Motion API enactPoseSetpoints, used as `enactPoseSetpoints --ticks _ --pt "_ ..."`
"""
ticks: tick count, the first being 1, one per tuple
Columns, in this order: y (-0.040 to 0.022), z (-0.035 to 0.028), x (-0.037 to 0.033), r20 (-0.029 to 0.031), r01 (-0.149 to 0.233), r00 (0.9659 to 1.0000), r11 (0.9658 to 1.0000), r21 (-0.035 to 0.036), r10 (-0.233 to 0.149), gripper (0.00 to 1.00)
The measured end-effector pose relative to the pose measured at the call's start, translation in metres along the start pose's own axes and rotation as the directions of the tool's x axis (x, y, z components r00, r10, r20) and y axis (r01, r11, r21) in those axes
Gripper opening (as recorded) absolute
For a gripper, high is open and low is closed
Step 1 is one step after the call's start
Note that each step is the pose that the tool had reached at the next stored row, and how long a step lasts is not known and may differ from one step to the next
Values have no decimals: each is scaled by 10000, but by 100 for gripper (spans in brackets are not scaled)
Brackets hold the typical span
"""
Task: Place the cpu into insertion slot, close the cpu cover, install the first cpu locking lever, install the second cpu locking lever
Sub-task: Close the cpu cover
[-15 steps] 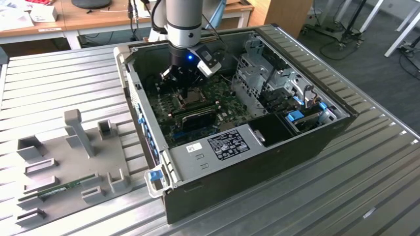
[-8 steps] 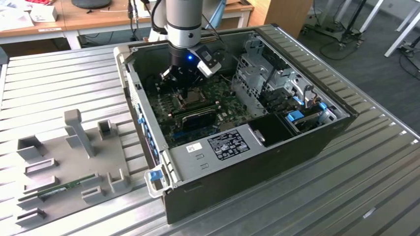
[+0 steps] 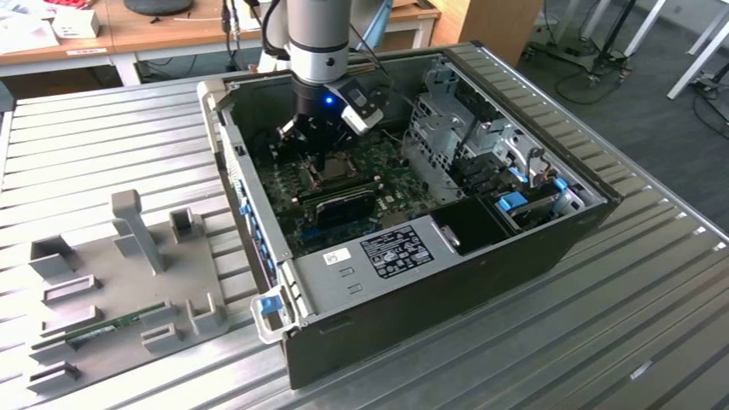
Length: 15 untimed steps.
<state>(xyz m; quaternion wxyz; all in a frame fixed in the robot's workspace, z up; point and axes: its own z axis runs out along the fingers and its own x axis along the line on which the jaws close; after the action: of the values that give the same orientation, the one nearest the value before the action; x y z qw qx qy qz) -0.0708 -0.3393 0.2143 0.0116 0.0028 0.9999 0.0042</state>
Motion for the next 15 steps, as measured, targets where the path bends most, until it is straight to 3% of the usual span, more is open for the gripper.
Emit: enactPoseSetpoints --ticks 15 --pt "34 55 6 -1 0 10000 10000 25 0 10"
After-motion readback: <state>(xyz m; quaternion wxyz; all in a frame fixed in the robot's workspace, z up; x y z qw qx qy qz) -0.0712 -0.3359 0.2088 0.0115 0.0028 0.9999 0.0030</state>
